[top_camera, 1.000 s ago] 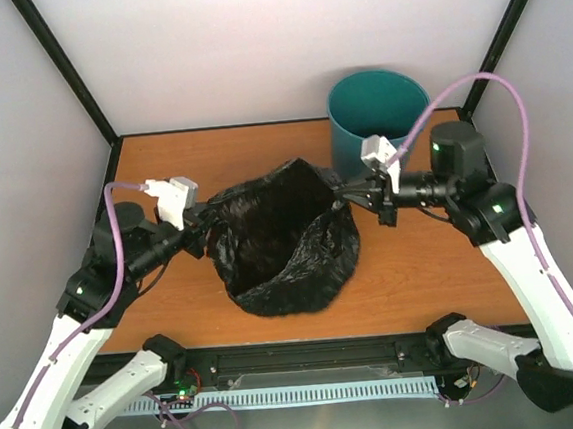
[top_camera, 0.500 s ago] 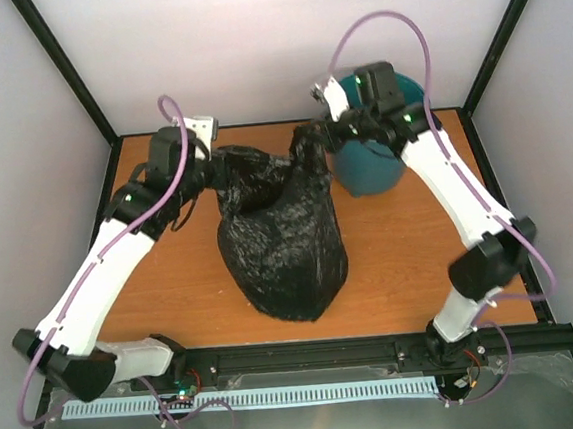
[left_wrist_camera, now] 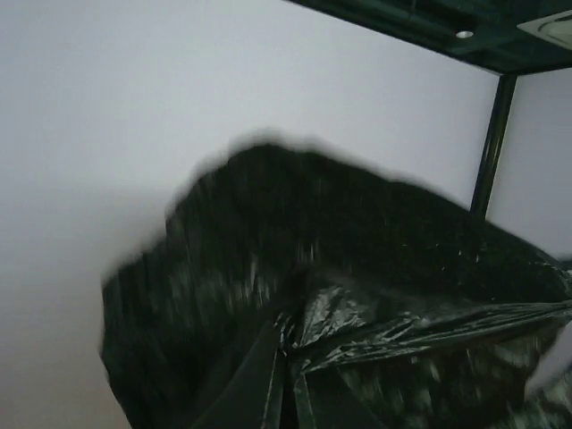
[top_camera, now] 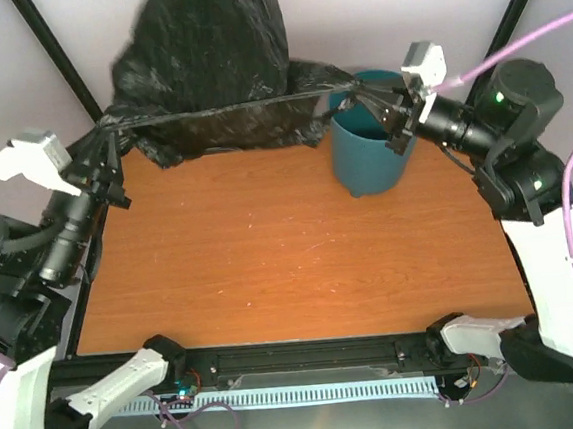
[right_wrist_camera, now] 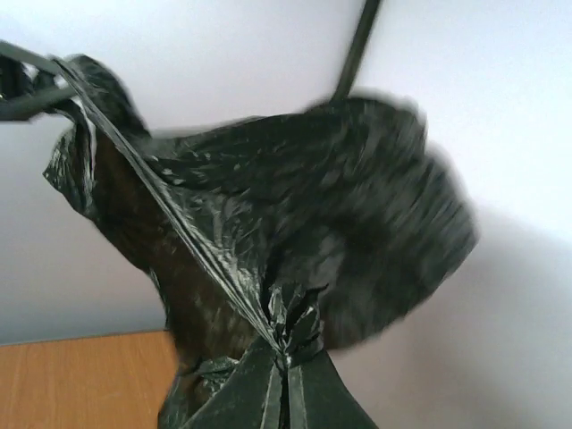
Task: Put the trash bags into the trash bin
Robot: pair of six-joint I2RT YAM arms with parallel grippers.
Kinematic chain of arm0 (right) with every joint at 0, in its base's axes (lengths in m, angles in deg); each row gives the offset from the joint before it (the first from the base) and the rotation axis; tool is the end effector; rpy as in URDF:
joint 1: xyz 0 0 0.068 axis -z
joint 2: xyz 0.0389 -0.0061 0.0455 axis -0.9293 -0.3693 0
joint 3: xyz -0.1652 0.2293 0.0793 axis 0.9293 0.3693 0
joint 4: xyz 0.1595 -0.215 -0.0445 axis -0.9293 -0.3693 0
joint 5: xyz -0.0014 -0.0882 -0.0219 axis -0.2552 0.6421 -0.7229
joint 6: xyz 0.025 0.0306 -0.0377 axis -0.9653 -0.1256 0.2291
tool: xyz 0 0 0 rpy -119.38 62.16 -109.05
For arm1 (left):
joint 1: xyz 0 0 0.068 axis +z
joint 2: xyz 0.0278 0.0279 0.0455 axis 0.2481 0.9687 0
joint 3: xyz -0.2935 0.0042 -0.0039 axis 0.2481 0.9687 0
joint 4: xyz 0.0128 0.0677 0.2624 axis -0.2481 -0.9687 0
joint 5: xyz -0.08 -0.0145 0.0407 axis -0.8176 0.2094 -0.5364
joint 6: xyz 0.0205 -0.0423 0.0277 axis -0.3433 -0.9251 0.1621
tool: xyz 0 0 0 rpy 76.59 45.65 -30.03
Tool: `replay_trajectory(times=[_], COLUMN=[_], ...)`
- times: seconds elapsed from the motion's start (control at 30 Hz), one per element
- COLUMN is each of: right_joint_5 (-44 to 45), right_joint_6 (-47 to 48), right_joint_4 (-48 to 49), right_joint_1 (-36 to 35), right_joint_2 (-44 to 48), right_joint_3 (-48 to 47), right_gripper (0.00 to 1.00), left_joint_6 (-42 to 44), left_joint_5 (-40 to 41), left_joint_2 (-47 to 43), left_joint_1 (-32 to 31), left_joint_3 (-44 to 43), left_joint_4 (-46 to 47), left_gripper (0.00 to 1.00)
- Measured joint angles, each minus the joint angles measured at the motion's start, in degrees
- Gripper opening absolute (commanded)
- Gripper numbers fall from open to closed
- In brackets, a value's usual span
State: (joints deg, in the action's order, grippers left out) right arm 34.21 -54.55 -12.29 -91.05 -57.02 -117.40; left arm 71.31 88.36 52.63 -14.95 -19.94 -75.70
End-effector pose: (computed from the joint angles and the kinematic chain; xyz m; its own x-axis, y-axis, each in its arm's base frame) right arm 0.1826 0.1000 0.5973 0.2501 -0.0796 -0.9649 -0.8226 0.5081 -0.2552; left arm 0.0801 -0.0380 0.5879 0.1613 -0.2492 -0.9549 0.3706 0.9121 -0.1754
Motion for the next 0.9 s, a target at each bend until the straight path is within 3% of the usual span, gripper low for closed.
replay_trajectory(times=[0.13,0.27,0.4,0.5,0.63,0.77,0.9], right_joint_5=[0.6,1.3,-0.8,-3.3,-7.4,-10.6,-11.9], right_joint_6=[0.9,2.2,2.3,2.7,3.4,3.4,2.1], right_joint_4=[6.6,3.7,-0.7,-4.4,-3.5,-2.1,-2.1], right_joint_1=[-0.7,-0.8,-0.7,-1.0,-1.0,-1.0,-1.0], right_joint_2=[2.0,-11.4,-16.5,-11.3,-0.1,4.9,3.6], right_joint_3=[9.6,15.0,31.2,36.7,34.8,32.9,32.9], right_gripper=[0.03,0.03,0.03,0.03,0.03,0.03,0.03], left_joint_6=[0.5,-0.6,-2.2,-2.9,-3.5,-4.1,-5.0], left_joint_5=[1.7,2.2,-1.6,-4.0,-6.6,-8.7,-9.5], left_joint_2=[-3.1,6.1,7.3,0.0,-7.2,-7.5,-6.7], left_joint_1=[0.0,0.1,0.1,0.1,0.1,0.1,0.1], left_joint_3=[12.8,28.5,40.9,41.3,37.6,36.2,36.3], left_joint_4=[5.2,4.0,-2.1,-3.3,-3.0,-3.3,-4.9], left_gripper=[0.01,0.01,0.01,0.01,0.02,0.06,0.12])
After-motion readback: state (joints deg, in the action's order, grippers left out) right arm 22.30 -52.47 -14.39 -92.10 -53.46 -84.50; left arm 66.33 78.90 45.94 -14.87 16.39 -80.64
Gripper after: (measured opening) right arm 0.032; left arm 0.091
